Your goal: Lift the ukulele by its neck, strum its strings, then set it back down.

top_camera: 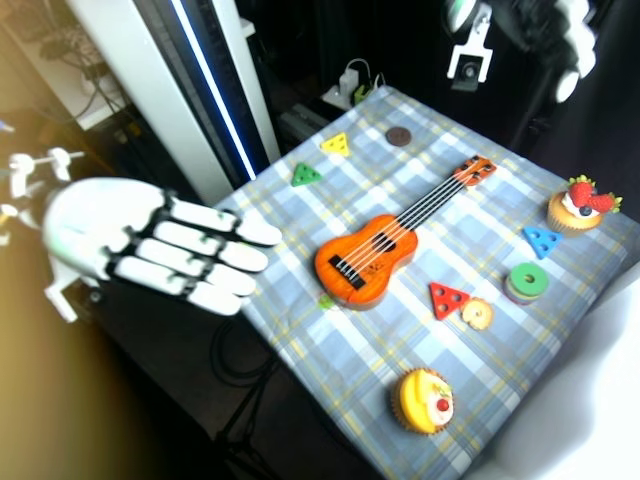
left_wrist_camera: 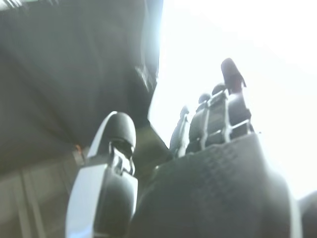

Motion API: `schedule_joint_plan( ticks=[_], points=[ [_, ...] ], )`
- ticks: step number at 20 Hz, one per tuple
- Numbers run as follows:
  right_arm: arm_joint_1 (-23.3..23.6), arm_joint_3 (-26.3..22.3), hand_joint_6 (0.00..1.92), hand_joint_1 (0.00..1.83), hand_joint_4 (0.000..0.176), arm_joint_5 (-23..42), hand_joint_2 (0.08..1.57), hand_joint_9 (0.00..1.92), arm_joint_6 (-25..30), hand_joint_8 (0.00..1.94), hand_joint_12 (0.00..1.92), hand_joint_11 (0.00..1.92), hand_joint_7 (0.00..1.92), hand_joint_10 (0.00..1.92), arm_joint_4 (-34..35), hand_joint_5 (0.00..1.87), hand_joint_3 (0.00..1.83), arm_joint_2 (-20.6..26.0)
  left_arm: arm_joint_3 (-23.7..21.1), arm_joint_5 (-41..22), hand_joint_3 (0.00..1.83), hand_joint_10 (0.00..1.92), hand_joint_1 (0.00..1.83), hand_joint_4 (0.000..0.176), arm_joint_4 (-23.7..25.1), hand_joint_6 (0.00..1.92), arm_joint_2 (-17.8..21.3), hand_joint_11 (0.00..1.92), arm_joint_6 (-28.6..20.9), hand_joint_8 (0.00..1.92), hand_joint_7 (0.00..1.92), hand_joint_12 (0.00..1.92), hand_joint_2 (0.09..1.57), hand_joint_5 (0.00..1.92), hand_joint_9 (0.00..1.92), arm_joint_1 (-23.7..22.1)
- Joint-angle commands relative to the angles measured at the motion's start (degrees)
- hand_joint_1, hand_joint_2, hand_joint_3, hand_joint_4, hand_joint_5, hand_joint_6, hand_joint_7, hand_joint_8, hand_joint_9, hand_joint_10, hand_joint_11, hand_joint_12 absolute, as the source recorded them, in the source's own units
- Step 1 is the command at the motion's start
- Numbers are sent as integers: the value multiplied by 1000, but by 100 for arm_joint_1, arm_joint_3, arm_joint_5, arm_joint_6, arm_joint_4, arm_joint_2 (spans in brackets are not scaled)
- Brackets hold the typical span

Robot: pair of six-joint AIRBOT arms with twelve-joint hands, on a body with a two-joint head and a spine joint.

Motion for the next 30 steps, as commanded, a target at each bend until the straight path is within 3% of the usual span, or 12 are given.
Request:
schedule_joint_plan(
  ticks=[1,4,5,7,10,13,16,19,21,27,28,30],
  points=[
    [133,22,0,586,19,354,1337,0,-174,0,222,0,0,0,43,0,5,36,-28,-348,6,145,830,0,-5,12,24,0,105,6,209,1234,1256,228,101,-151],
    [272,-30,0,404,0,137,1329,0,-401,0,5,0,0,0,-43,0,0,35,-151,81,0,87,768,0,168,1,31,0,511,0,155,1083,1239,191,106,-342],
    [279,-31,0,423,0,121,1330,0,-401,0,0,0,0,0,-77,0,1,36,-156,224,0,42,711,0,252,3,32,0,516,6,103,648,1252,142,45,-389],
    [308,-30,0,378,0,39,1328,0,-402,0,0,0,0,0,-162,0,0,35,-150,619,0,12,579,0,495,0,26,0,519,0,63,228,1257,85,18,-497],
    [317,-38,0,342,0,10,1320,0,-402,0,0,0,0,0,-216,0,0,35,-161,1123,0,20,702,0,572,4,-2,0,834,3,103,665,1137,106,92,-584],
    [352,-42,0,340,0,14,1333,0,-402,0,23,38,0,0,-215,0,3,37,-207,1502,0,4,726,30,379,0,-71,0,1492,0,23,256,1051,2,12,-676],
    [391,-61,0,362,0,65,1355,0,-401,0,178,0,0,0,-218,0,0,56,-245,1776,0,38,950,37,-101,4,-215,0,2343,7,151,677,902,38,128,-678],
    [391,-83,0,430,0,113,1349,0,-401,0,119,0,0,0,-218,0,1,86,-198,1834,3,12,978,57,-545,1,-358,0,2850,10,113,132,950,61,80,-518],
    [390,-101,0,453,19,144,1356,0,-401,0,4,0,0,0,-221,0,2,110,-141,1834,12,21,1020,51,-931,9,-453,0,3186,21,145,82,979,85,103,-392],
    [390,-129,0,434,21,163,1348,0,-400,0,0,0,0,0,-220,0,0,126,137,1840,4,51,1061,8,-2003,17,-857,0,4069,14,299,1020,1055,274,224,-69],
    [390,-130,0,404,41,163,1347,0,-400,0,0,0,0,0,-220,0,0,125,170,1840,4,57,1057,0,-2129,14,-918,0,4199,12,306,1083,1073,288,231,-27],
    [389,-134,0,356,27,164,1341,0,-400,0,0,0,0,0,-220,0,0,125,243,1844,6,90,1088,0,-2473,23,-1030,0,4558,28,368,1219,1088,336,289,18]
  ],
)
